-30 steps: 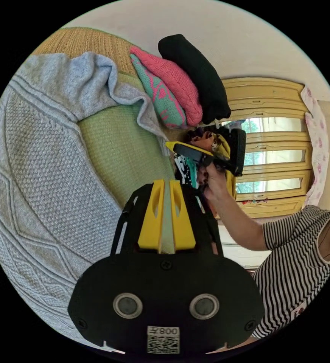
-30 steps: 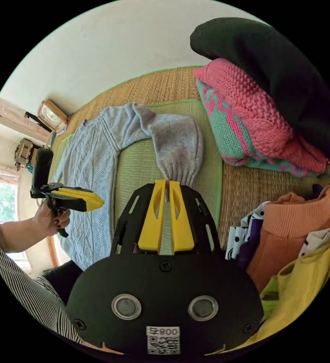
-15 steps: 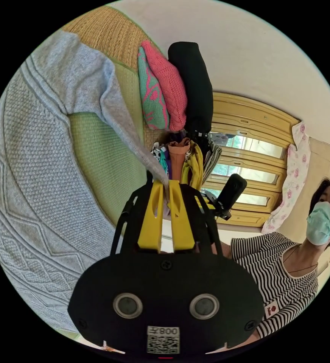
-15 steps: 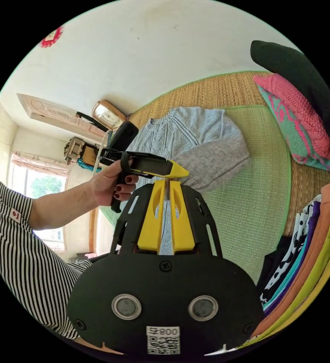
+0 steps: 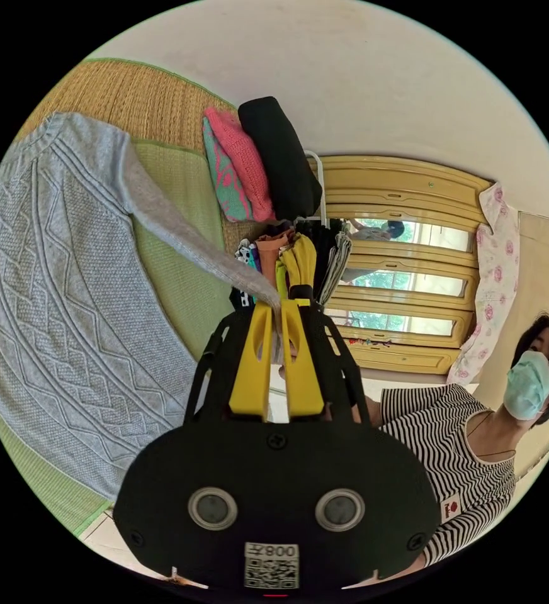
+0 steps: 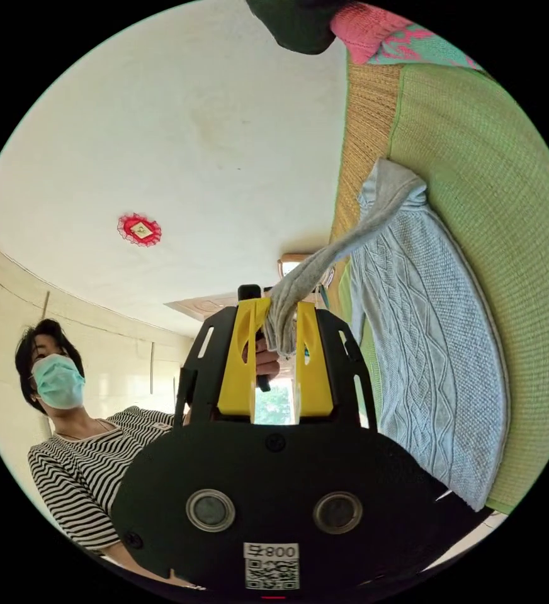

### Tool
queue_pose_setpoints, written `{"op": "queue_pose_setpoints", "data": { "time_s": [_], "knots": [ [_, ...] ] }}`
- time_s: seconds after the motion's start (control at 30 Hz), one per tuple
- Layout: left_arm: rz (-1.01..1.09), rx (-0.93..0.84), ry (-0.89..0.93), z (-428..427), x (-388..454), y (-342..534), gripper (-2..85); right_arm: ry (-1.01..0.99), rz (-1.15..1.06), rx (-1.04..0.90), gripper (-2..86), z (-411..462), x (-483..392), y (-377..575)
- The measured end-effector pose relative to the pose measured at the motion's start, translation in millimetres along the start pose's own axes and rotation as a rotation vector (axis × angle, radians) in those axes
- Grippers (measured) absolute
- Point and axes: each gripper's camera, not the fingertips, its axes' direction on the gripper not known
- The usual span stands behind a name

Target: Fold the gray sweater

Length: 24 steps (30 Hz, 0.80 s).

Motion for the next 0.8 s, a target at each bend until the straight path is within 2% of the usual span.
{"op": "queue_pose_setpoints", "data": {
  "time_s": [0.17,0.37,0.8],
  "knots": [
    [-0.007,-0.002,-0.068,-28.4,18.1,1.9,3.2,-0.022,0.038,-0.041,4.4,23.5,6.2,-7.4],
    [0.025,-0.089,-0.190,-65.7,31.6,-8.3,3.3,0.022,0.041,-0.095,3.2,69.3,10.7,-20.1],
    [0.041,-0.181,-0.331,-156.3,-2.0,-31.5,3.1,0.169,0.047,-0.214,1.9,212.5,47.9,-54.8]
  ]
}}
